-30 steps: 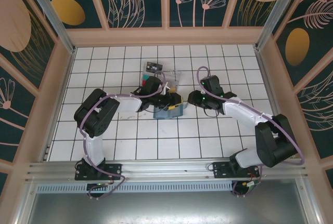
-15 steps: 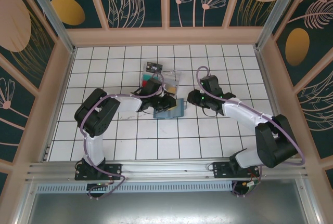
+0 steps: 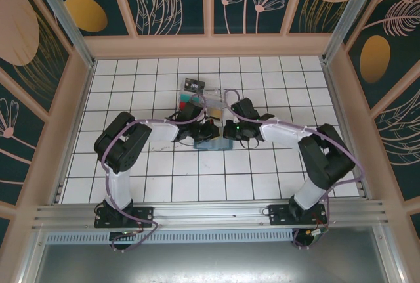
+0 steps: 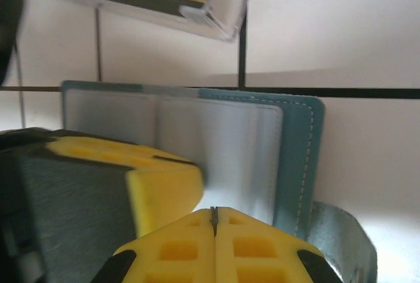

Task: Take the credit cards out of the card holder

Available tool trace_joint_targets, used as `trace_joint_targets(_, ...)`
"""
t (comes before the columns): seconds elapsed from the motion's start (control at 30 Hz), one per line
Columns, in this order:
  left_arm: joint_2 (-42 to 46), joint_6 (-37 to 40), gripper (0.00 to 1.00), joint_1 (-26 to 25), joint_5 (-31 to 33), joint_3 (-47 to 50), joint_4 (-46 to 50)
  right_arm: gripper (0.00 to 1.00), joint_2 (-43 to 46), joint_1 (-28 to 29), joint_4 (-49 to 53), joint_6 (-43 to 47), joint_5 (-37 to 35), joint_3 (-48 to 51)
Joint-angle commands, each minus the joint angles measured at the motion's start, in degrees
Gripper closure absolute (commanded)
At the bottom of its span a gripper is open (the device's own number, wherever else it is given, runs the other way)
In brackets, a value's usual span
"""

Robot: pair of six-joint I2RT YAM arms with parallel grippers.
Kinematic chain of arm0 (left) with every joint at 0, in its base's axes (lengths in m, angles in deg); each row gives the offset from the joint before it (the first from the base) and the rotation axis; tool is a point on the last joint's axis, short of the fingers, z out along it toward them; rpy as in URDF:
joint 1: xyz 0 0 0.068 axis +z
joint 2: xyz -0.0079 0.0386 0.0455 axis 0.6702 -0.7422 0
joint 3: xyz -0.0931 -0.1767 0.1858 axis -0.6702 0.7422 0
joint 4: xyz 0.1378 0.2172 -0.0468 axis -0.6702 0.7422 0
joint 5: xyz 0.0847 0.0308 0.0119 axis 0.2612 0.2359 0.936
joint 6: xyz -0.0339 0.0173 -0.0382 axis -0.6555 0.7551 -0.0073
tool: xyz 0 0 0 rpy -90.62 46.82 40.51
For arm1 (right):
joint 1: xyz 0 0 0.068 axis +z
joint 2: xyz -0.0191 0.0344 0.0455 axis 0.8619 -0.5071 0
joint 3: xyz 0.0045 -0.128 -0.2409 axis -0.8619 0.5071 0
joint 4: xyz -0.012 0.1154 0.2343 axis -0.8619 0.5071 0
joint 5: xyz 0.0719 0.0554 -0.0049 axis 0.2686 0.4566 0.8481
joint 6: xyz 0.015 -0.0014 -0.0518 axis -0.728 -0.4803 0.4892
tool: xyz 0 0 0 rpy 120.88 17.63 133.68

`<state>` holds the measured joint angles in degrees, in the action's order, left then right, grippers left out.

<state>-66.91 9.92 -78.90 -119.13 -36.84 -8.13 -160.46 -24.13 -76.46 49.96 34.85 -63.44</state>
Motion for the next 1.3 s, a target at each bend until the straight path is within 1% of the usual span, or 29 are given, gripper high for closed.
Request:
trace_joint_targets(0.0, 3.4, -0.1, 1.00, -0.4, 0.2, 0.9, 0.2, 0.95, -2.0, -0.1, 0.0, -0.6, 2.1, 0.0)
trace_joint_targets(0.07, 5.7, -0.2, 1.00, -0.4, 0.4, 0.8, 0.6, 0.95, -3.3, -0.1, 0.0, -0.6, 2.4, 0.1)
trace_joint_targets(0.1, 6.9, -0.1, 0.98, -0.4, 0.9, 0.8, 1.2, 0.95, -3.7, -0.2, 0.1, -0.6, 2.3, 0.1)
trace_joint_targets(0.2, 10.2, 0.1, 0.86, -0.2, 3.9, 1.1, 5.4, 0.95, -4.2, -0.6, 0.5, -0.5, 1.3, 0.6)
trace_joint_targets(0.23, 11.3, 0.4, 0.83, -0.1, 5.7, 2.2, 7.4, 0.95, -4.2, -0.8, 0.4, -0.5, 1.3, 0.8)
trace_joint_targets(0.3, 12.9, 1.1, 0.72, 0.2, 9.9, 3.4, 12.0, 0.95, -4.1, -1.2, 0.2, -0.4, 1.3, 1.3)
trace_joint_targets(0.33, 13.1, 1.6, 0.69, 0.3, 12.2, 3.7, 14.5, 0.95, -4.1, -1.3, 0.2, -0.2, 1.3, 1.4)
trace_joint_targets(0.43, 15.7, 2.1, 0.61, 0.6, 16.7, 4.4, 18.7, 0.95, -4.1, -1.4, 0.2, 0.2, 1.2, 1.4)
trace_joint_targets(0.5, 16.0, 2.0, 0.58, 0.6, 17.4, 4.6, 19.2, 0.95, -4.4, -1.4, 0.2, 0.5, 1.3, 1.4)
trace_joint_targets(0.6, 15.5, 1.3, 0.58, 0.7, 17.8, 4.7, 19.3, 0.95, -4.7, -1.4, 0.0, 0.6, 1.6, 1.5)
trace_joint_targets(0.7, 14.7, 0.9, 0.57, 0.8, 20.0, 4.2, 19.9, 0.95, -4.9, -1.4, -0.1, 0.8, 1.5, 1.6)
trace_joint_targets(0.77, 13.9, 0.9, 0.57, 0.7, 19.7, 3.7, 19.4, 0.95, -4.8, -1.4, -0.2, 0.9, 1.5, 1.8)
trace_joint_targets(1.0, 10.8, 0.8, 0.58, 0.8, 16.1, 3.2, 17.3, 0.95, -5.2, -1.4, -0.3, 1.0, 1.5, 1.7)
trace_joint_targets(1.13, 10.1, 1.1, 0.64, 0.7, 13.1, 3.1, 15.0, 0.95, -5.4, -1.5, -0.3, 1.1, 1.6, 1.8)
trace_joint_targets(1.27, 10.5, 1.2, 0.67, 0.7, 9.3, 3.4, 11.7, 0.95, -5.6, -1.6, -0.2, 1.1, 1.7, 1.9)
